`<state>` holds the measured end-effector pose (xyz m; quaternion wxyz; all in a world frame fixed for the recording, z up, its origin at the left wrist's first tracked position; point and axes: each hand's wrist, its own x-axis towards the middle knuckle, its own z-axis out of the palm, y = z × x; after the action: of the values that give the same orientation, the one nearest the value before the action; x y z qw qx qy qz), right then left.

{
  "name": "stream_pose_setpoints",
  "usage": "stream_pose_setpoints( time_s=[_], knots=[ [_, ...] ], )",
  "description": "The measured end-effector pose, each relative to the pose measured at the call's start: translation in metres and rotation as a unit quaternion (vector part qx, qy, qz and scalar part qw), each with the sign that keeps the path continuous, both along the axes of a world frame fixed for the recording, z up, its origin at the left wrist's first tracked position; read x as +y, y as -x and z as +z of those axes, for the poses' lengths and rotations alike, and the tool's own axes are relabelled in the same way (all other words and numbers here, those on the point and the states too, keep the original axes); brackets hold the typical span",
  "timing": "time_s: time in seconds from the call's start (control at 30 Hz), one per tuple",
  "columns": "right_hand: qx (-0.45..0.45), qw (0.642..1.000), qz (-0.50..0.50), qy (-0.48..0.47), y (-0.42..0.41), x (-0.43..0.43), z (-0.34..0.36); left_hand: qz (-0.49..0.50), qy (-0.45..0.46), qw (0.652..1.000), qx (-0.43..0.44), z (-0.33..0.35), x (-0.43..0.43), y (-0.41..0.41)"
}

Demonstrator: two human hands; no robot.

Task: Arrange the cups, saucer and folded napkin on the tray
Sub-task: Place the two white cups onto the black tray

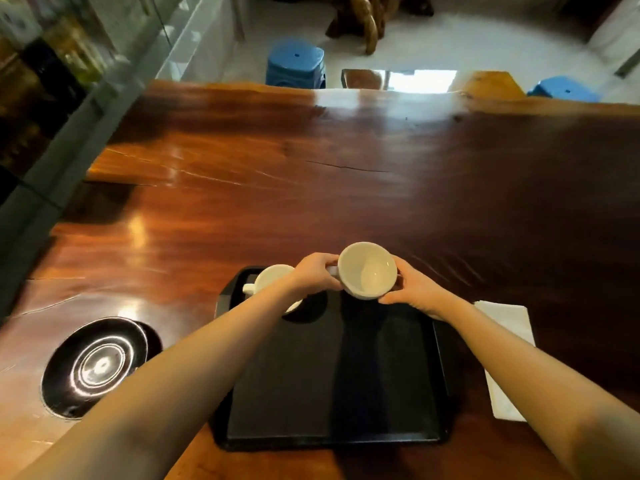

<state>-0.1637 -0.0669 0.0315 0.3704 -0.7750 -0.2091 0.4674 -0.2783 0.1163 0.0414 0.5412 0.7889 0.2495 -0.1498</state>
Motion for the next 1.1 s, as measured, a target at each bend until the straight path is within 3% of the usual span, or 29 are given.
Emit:
stream_pose_setpoints(
  time_s=[0.17, 0.47, 0.7, 0.83, 1.1],
  knots=[
    [0.012, 1.000, -0.008, 0.015, -0.006, -0.029, -0.022, 0.016, 0.015, 1.000, 0.014, -0.022, -0.032, -0.006],
    [0.025, 1.000, -0.011, 0.010, -0.017, -0.056, -0.040, 0.020, -0.036, 0.998, 0.042, -0.042, -0.065, -0.020],
    [-0.019, 0.999, 0.029, 0.023, -0.020, -0.059, -0.037, 0.010, -0.081, 0.995, 0.052, -0.044, -0.074, -0.017],
    [-0.053, 0.990, 0.084, 0.095, -0.028, -0.052, -0.026, -0.056, -0.095, 0.990, 0.084, -0.033, -0.067, -0.015],
    [-0.071, 0.938, 0.187, 0.282, -0.043, -0.031, 0.020, -0.202, -0.190, 0.947, 0.164, 0.001, -0.029, 0.020]
  ],
)
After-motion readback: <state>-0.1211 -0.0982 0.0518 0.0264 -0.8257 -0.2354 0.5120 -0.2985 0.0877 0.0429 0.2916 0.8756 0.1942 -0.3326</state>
